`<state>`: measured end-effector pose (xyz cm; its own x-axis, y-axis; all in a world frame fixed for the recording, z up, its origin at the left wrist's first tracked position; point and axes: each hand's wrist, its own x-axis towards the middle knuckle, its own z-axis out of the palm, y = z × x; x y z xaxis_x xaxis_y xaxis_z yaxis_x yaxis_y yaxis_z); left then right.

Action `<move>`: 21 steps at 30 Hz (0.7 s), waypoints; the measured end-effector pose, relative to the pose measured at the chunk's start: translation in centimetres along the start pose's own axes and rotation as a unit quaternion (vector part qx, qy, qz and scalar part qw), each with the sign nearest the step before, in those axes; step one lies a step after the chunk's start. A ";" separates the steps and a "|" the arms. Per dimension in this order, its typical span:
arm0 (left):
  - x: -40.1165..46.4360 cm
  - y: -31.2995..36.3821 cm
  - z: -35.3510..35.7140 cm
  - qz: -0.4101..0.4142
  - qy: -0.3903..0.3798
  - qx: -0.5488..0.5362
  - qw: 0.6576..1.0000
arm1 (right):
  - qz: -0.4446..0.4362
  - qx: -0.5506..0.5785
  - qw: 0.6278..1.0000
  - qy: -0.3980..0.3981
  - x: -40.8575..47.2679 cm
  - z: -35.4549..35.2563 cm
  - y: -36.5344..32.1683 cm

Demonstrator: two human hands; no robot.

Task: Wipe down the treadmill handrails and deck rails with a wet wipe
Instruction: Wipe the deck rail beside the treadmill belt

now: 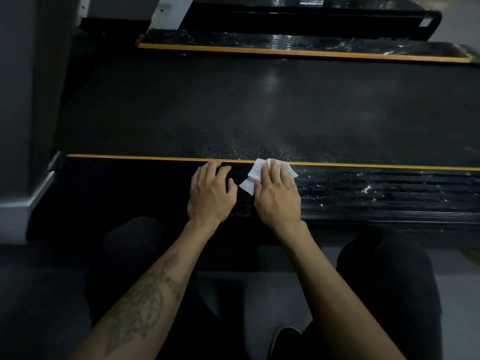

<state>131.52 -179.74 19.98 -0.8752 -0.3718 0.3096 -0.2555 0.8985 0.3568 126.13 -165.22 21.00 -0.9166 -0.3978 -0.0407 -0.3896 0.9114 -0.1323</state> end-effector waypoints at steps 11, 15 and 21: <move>0.1 -0.1 0.1 0.007 -0.009 0.007 1.000 | 0.026 -0.001 1.000 0.002 0.7 -0.3 1.2; 0.2 0.0 0.1 0.028 -0.024 0.047 0.998 | 0.003 0.003 1.000 -0.009 -0.3 0.1 -0.1; 0.7 0.8 -0.1 0.045 -0.067 0.102 0.992 | -0.024 0.013 1.000 -0.005 1.0 -0.4 2.4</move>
<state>130.77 -179.35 20.59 -0.9413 -0.2658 0.2080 -0.2395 0.9602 0.1435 124.20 -163.39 21.09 -0.8961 -0.4417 -0.0445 -0.4301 0.8886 -0.1595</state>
